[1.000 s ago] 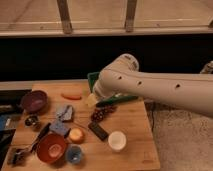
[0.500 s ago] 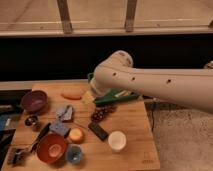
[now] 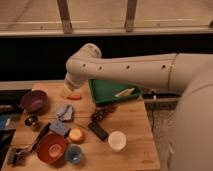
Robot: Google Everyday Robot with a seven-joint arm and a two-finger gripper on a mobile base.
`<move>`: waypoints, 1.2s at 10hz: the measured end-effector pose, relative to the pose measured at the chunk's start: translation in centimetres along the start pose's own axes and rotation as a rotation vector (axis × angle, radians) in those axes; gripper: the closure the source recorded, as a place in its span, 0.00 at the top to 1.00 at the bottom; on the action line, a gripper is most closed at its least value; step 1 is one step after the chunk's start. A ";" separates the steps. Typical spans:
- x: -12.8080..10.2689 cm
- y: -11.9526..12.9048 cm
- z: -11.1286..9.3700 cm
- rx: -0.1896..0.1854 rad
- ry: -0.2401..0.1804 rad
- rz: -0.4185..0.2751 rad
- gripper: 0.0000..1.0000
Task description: Stack cups into tray
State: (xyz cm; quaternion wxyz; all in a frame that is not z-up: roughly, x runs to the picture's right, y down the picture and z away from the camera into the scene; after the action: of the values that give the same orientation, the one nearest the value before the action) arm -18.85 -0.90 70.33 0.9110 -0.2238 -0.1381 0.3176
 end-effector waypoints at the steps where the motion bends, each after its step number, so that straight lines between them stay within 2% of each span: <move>1: -2.0 1.0 1.3 -0.013 -0.027 -0.024 0.72; 3: -4.4 3.4 2.8 -0.058 -0.103 -0.086 0.72; 5: -4.9 4.1 3.1 -0.070 -0.124 -0.106 0.72; 8: -4.8 4.0 3.0 -0.069 -0.116 -0.103 0.72; 9: -4.8 4.4 3.5 -0.083 -0.104 -0.097 0.72; 10: -4.9 5.0 4.3 -0.100 -0.096 -0.099 0.72; 12: -4.9 8.1 7.9 -0.158 -0.067 -0.127 0.72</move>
State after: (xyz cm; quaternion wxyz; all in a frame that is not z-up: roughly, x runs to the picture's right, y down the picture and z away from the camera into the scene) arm -29.88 4.11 72.57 0.9037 -0.2751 -0.2070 0.2545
